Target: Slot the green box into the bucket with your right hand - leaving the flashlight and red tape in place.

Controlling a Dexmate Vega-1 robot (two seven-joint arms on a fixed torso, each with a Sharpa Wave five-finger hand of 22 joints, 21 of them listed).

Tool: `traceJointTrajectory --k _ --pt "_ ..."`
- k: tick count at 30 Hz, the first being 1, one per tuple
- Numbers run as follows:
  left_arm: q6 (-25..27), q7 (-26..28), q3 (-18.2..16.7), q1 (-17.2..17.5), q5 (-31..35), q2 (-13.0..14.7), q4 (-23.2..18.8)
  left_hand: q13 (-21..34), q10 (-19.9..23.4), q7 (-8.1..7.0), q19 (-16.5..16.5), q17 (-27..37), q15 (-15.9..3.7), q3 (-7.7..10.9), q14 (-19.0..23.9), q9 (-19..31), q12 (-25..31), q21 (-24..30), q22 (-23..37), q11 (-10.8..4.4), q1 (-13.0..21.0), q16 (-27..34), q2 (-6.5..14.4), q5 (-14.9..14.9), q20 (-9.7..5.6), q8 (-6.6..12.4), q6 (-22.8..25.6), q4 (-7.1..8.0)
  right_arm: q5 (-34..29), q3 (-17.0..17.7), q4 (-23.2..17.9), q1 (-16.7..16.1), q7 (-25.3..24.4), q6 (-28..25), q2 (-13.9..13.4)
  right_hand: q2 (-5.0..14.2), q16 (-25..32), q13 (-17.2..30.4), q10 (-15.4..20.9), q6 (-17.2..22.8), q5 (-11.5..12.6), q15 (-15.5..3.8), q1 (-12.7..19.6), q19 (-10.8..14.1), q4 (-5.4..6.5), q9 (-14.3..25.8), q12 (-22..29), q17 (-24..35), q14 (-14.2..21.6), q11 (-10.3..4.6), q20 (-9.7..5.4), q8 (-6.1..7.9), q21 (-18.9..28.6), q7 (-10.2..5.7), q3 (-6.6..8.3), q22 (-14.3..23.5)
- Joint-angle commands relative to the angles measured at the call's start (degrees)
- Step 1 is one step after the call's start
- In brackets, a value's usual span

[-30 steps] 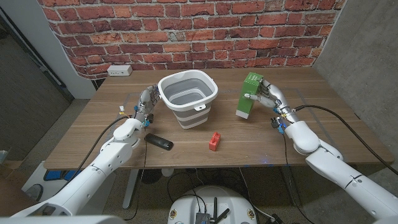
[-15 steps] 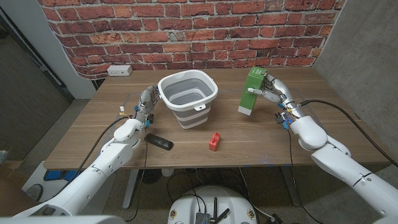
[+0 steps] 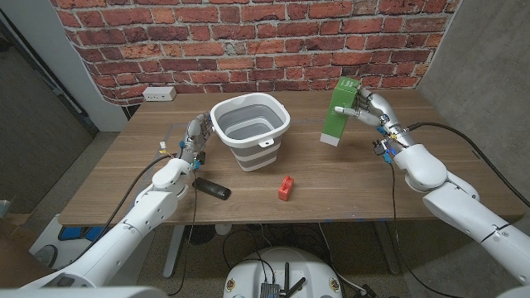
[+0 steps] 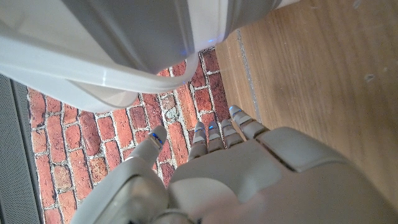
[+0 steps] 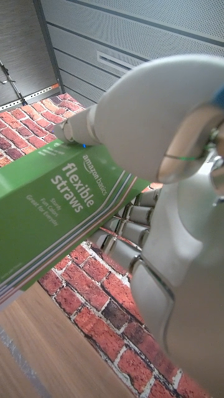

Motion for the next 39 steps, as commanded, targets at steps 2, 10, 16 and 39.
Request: traceJointTrajectory --k 2,10,16,39 --pt "-0.4 0.2 0.2 0.2 0.2 -0.4 0.0 0.2 0.3 0.08 0.2 0.0 0.0 0.39 0.2 0.2 0.0 0.3 0.0 0.13 -0.6 0.0 3.6 0.0 -0.6 0.2 0.4 0.23 2.8 3.1 -3.2 0.2 1.7 -1.5 -1.0 0.94 0.8 1.5 4.5 0.9 0.5 -4.89 0.5 0.9 0.08 0.2 0.7 0.8 1.5 -3.46 0.08 0.51 0.2 -0.04 -0.19 0.3" --pt "-0.1 0.2 0.5 0.0 0.4 -0.4 -0.3 0.2 0.3 0.12 0.2 0.0 0.01 0.5 0.2 0.2 -0.1 0.3 0.0 0.14 -0.6 0.0 3.6 0.0 -0.63 0.2 0.5 0.16 4.8 3.2 -3.4 2.0 3.9 -1.1 -0.7 1.13 1.0 1.9 5.5 1.8 0.7 -4.99 0.4 1.5 0.17 0.4 1.3 1.0 2.2 -3.64 0.04 0.98 0.2 -0.21 -0.12 0.4" --pt "0.2 0.5 0.5 0.5 0.5 -0.1 -1.0 0.2 0.2 0.11 0.2 0.0 0.1 0.58 0.2 0.2 -0.1 0.3 0.0 0.21 -0.7 0.0 3.6 0.0 -0.61 0.19 0.5 0.14 6.5 3.1 -3.8 3.9 6.0 -1.8 -1.2 1.23 0.9 2.1 5.4 1.8 0.8 -4.97 0.2 1.7 0.29 0.4 1.4 1.1 2.2 -3.58 0.08 1.05 0.2 -0.2 -0.13 0.4" --pt "0.6 0.8 1.1 0.4 1.5 0.3 -1.2 0.2 0.2 0.1 0.1 0.0 0.16 0.85 0.1 0.3 -0.1 0.3 0.0 0.16 -0.8 -0.1 3.6 0.0 -0.62 0.18 0.6 -0.08 12.1 -1.3 -2.7 16.4 14.5 -4.2 -0.9 1.69 1.1 2.9 5.7 2.5 1.3 -4.94 0.0 1.8 0.42 0.7 1.8 1.6 2.7 -3.58 0.09 1.57 -0.1 -0.45 -0.06 0.4"
